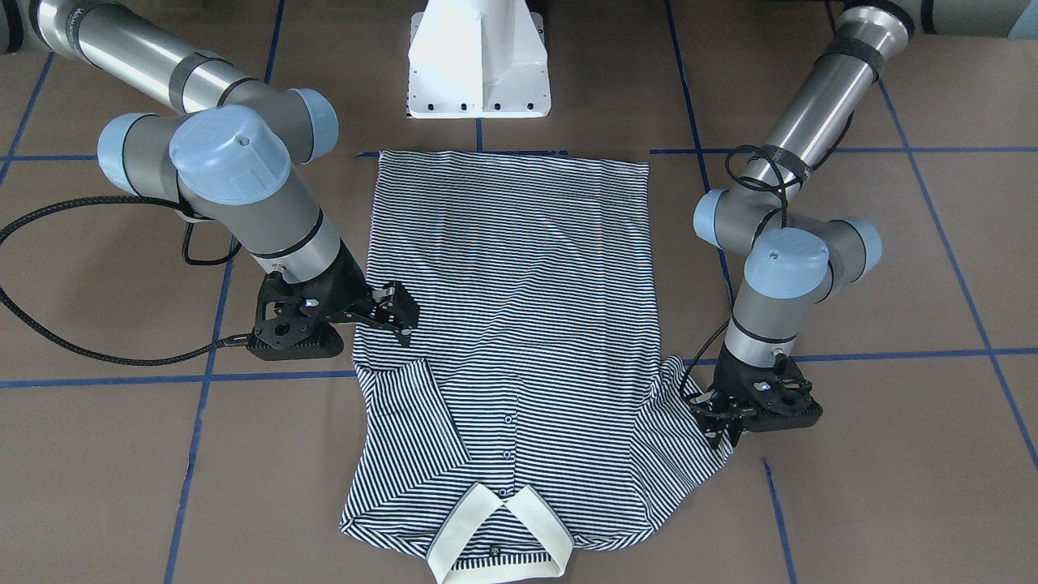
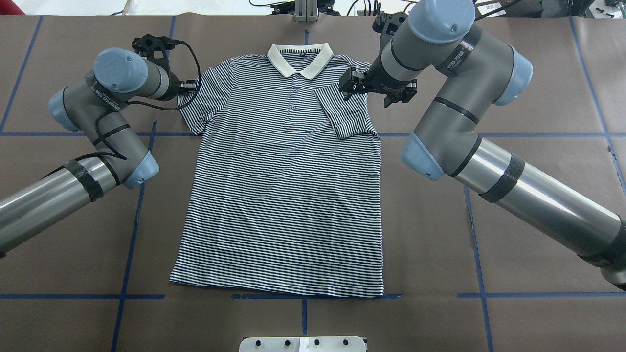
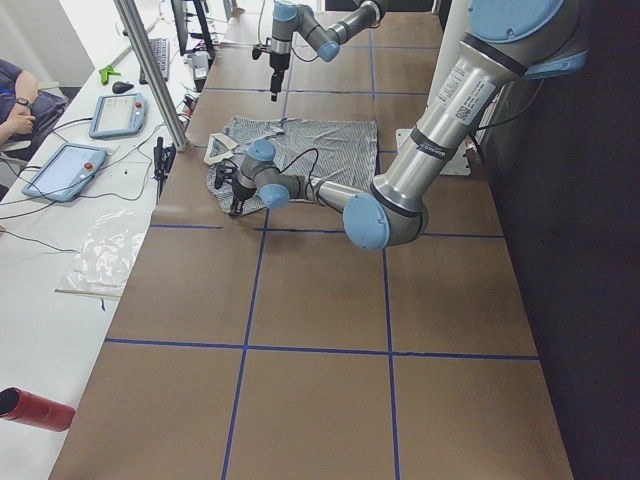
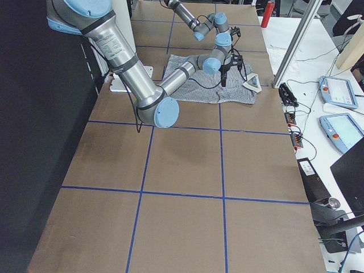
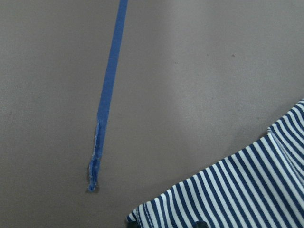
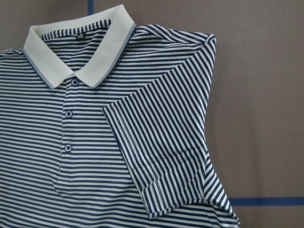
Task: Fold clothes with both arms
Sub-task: 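Hold the folded sleeve with the right gripper while the left arm approaches the other sleeve, then fold the sleeve nearest the left gripper inward over the shirt body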
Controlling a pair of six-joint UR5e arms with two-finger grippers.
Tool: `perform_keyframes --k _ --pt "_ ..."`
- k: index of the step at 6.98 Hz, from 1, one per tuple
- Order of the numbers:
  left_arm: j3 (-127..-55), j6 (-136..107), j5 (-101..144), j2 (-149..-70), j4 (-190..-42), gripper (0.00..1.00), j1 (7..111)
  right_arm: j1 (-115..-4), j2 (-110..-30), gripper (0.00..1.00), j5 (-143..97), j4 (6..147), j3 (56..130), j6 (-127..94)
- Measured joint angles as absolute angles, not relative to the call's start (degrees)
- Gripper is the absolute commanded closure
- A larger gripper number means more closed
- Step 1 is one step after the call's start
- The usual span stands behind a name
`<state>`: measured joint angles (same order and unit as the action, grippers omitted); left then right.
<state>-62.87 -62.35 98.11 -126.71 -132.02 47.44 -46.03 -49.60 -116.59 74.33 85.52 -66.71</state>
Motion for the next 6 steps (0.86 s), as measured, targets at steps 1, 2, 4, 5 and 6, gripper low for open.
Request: perform_keyframes --k 1,2,4,5,6 --pt "-63.54 -62.51 98.33 -127.67 -130.47 1.0 47.5 -46.05 -49.79 0.0 -116.54 74.25 85.52 -66.71" --pt "-64.96 -63.03 98.46 -129.18 -127.4 1.0 47.53 -46.09 -49.95 0.0 -116.51 74.15 85.53 -66.71" --pt "-66.49 -70.89 98.5 -134.42 -121.14 1.0 46.99 -46.16 -50.24 0.0 -116.62 73.98 85.68 -66.71" --pt "-64.39 -75.7 98.37 -138.17 -120.07 1.0 45.87 -46.19 -50.69 0.0 -116.65 73.94 86.2 -66.71" --pt "-60.63 -79.42 98.15 -142.01 -120.03 1.0 44.68 -46.2 -51.47 0.0 -116.69 73.9 87.28 -66.75"
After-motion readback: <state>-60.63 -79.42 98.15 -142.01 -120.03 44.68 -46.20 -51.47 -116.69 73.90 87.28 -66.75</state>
